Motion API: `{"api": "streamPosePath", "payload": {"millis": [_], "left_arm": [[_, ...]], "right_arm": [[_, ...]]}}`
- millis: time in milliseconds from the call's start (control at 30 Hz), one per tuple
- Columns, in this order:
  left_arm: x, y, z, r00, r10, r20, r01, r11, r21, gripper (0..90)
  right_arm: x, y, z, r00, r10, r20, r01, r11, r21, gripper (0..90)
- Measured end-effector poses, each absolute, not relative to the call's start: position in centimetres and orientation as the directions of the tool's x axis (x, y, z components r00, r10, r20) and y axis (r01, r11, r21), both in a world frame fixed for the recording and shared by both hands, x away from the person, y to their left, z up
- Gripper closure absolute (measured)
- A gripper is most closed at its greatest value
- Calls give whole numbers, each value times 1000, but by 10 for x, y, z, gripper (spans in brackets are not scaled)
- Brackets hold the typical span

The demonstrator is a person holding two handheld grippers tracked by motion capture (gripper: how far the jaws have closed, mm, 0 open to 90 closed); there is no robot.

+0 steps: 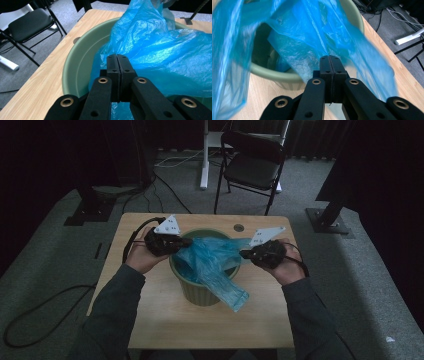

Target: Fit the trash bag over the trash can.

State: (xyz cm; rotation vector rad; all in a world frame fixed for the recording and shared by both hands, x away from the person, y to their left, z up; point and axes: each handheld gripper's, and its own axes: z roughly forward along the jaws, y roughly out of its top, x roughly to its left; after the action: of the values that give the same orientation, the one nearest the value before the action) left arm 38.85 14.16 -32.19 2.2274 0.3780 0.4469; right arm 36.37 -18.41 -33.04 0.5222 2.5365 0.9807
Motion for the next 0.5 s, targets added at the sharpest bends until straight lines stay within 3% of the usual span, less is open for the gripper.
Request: {"api": "streamPosePath", "payload": {"millis": [500], "left_arm": [[396,170,-340,866,480,142,199,-591,782,889]], "right_arm": [[364,-205,-336,-847,491,-203,239,694,679,899]]}}
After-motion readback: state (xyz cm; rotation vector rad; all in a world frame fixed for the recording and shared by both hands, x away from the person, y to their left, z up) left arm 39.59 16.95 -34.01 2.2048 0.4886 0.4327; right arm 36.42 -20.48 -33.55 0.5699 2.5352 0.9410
